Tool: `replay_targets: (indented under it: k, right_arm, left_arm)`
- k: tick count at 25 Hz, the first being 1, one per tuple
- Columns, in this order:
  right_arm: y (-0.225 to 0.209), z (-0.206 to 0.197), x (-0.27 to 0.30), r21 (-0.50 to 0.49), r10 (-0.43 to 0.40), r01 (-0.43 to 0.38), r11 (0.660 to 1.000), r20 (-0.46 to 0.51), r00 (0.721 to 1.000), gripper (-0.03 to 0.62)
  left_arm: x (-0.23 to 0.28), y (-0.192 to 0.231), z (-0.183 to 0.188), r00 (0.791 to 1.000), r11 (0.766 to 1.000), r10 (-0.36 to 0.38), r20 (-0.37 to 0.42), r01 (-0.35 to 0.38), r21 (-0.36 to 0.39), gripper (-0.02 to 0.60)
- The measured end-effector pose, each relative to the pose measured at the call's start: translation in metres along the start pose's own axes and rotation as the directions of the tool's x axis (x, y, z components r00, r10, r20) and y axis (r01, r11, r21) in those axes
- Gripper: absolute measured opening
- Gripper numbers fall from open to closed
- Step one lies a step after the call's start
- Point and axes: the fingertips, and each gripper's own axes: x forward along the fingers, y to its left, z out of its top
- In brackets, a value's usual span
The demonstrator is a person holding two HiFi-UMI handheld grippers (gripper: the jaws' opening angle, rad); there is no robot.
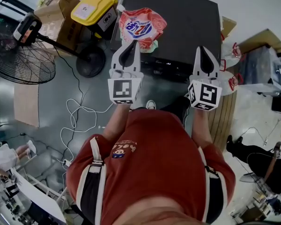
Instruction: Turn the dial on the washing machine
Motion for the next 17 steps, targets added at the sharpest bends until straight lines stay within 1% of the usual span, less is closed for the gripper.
replay_targets:
  k: [6,8,12,17]
  right_arm:
    - [0.0036,-0.0041,-0.0012,0.000,0.002,-0.002,1.000,-0.006,1.000,0.008]
    - [0.0048,-0.0045,-0.0009,0.001,0.005,-0.005,1.000,-0.008,1.000,0.008]
    - [0.0040,-0.0030,-0.0032,0.022,0.012,-0.012,1.000,-0.003,1.000,0.008]
    - [0.0020,-0.0028,-0.0058,0.017,0.003,-0.003,1.000,-0.006,1.000,0.008]
  left_arm:
    - [-0.0041,0.0010,-0.0058,1.000,1.000,-0.002,-0.013,0.002,0.001,0.009]
    - [-0.0047,0.0019,-0.0042,1.000,1.000,0.000,-0.006,0.000,0.003,0.009]
    - [-0.0075,0.0014,-0.0058,1.000,1.000,0.003,-0.014,-0.003,0.001,0.009]
    - [-0.0087,-0.0006,-0.0066,1.000,1.000,0.001,-0.015,-0.001,-0.002,0.009]
